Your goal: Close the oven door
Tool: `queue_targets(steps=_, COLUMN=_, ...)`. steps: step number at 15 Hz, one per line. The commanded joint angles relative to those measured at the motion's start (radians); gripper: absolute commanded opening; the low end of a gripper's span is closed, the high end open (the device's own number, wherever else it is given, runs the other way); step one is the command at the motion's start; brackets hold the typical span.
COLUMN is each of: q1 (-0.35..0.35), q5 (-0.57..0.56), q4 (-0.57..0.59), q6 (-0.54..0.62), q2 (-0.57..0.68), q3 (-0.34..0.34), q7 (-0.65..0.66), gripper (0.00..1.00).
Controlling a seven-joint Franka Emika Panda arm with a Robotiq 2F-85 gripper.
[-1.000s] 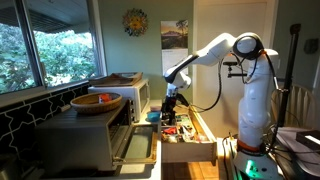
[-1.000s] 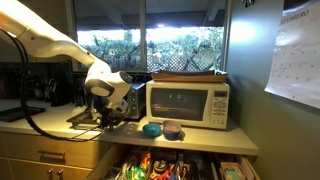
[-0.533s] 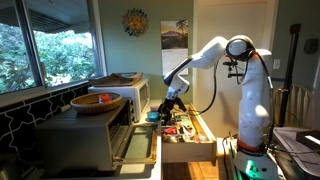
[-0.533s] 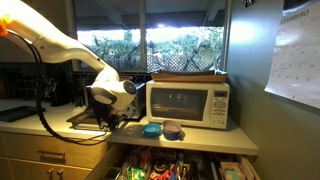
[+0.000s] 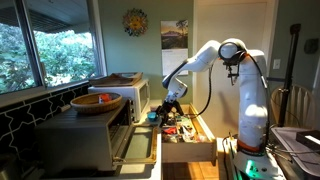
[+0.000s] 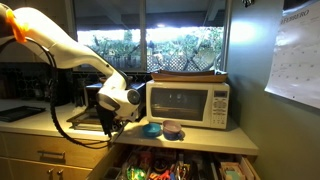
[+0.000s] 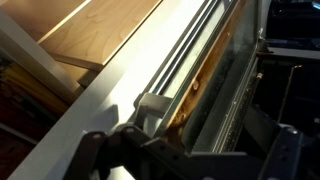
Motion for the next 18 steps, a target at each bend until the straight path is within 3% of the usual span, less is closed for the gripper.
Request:
queue_targets(steps=1, q1=-0.029, q5=0.074, q4=0.034, q6=-0.033, q2=0.051, q3=0.013, q7=-0.058, gripper=1.00)
queue_targets(steps=14, q1=-0.071, q5=0.189, q4=0.057, q6=-0.206, q2=0.024, q3=0.002, q7=-0.089, gripper=1.00)
queue_targets(steps=18, q1=-0.073, q5=0.273, q4=0.081, q6=-0.265, q2=0.033, q3=0.007, q7=-0.147, gripper=1.00)
